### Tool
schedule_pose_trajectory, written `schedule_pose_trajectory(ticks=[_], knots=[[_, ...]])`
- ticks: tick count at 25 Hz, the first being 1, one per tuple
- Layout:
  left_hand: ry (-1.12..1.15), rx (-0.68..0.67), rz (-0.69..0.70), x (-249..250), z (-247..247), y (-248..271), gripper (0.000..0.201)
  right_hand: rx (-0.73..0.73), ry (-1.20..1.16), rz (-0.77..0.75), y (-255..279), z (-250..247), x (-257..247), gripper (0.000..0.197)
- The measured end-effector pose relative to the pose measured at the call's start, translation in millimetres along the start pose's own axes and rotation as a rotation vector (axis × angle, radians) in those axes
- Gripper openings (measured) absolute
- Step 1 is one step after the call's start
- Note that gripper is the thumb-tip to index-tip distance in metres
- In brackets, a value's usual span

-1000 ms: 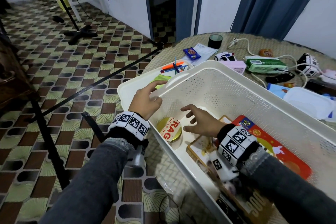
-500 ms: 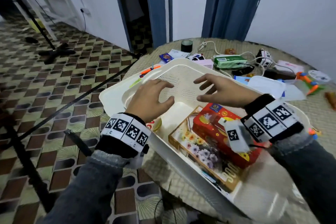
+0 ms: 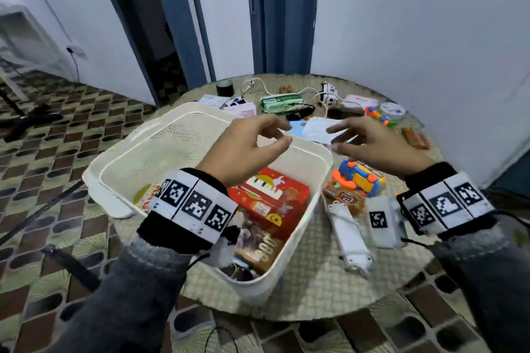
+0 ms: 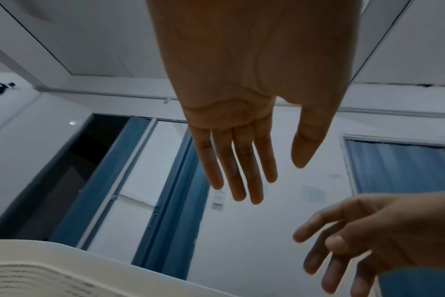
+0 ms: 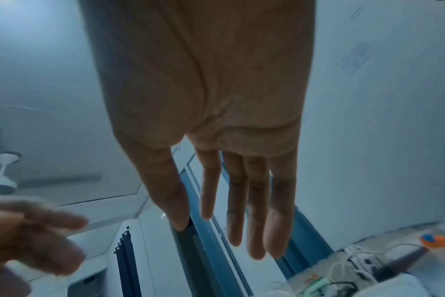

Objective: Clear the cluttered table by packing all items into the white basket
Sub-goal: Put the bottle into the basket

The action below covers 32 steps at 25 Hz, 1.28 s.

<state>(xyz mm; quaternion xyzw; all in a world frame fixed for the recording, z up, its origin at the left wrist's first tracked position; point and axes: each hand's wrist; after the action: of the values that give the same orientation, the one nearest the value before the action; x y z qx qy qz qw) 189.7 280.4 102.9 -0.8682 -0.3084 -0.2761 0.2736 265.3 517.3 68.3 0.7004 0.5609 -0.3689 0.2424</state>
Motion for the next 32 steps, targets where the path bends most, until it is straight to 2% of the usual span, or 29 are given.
schedule_pose_trajectory(ticks=[4, 7, 12, 15, 22, 27, 32], knots=[[0.062, -0.080, 0.046, 59, 80, -7, 0.020, -0.019, -0.006, 0.075, 46, -37, 70, 0.022], [0.103, -0.180, 0.005, 86, 143, -9, 0.019, -0.022, -0.085, 0.184, 80, -58, 117, 0.022], [0.353, -0.248, -0.158, 93, 217, -20, 0.019, 0.057, -0.180, 0.314, 102, -79, 167, 0.025], [0.414, -0.248, -0.243, 82, 247, -32, 0.023, 0.096, -0.244, 0.392, 98, -83, 190, 0.024], [0.500, -0.095, -0.392, 38, 294, -85, 0.027, 0.063, -0.311, 0.434, 34, -80, 241, 0.020], [0.506, 0.029, -0.449, 5, 309, -132, 0.028, -0.023, -0.288, 0.414, -31, -79, 257, 0.022], [0.498, 0.134, -0.518, -15, 317, -158, 0.030, -0.093, -0.292, 0.383, -84, -81, 267, 0.016]])
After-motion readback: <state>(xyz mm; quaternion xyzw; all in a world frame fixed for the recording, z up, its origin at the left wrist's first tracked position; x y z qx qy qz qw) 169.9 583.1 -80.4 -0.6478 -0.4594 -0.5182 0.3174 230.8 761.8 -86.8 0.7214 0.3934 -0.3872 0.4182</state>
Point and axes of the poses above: each hand's wrist, its own y-axis away from the middle knuckle, its own z-axis out of the palm, x = y × z, and after that the axes turned 2 degrees about x, right-handed
